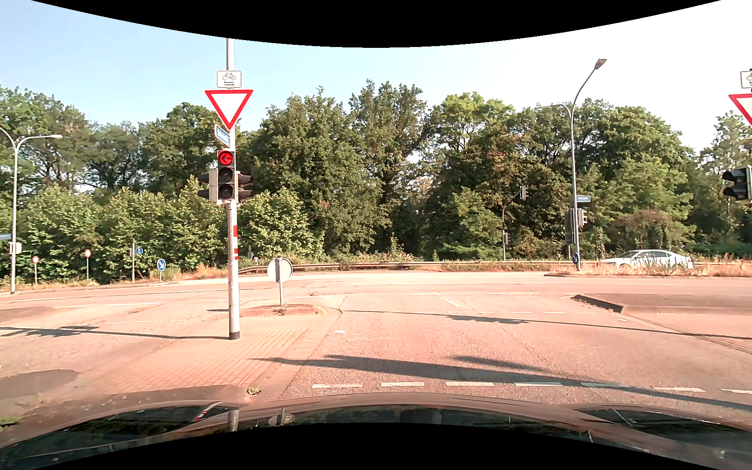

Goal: Follow the waypoints while adhering to traffic rules and regulations

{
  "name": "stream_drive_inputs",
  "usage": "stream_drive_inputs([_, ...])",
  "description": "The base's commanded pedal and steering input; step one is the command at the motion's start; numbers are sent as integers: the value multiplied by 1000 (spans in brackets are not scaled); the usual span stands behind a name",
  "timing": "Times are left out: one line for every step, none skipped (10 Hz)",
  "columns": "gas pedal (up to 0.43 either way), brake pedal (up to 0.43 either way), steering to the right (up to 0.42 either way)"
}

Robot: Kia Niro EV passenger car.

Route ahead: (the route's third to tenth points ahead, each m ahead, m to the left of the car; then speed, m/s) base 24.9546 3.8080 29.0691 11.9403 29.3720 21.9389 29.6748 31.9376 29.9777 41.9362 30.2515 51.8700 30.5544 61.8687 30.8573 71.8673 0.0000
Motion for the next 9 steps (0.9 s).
stream_drive_inputs([0,311,-1])
stream_drive_inputs([0,311,-1])
stream_drive_inputs([0,305,-1])
stream_drive_inputs([0,311,-1])
stream_drive_inputs([0,299,-1])
stream_drive_inputs([0,311,-1])
stream_drive_inputs([0,305,-1])
stream_drive_inputs([0,311,-1])
stream_drive_inputs([0,305,-1])
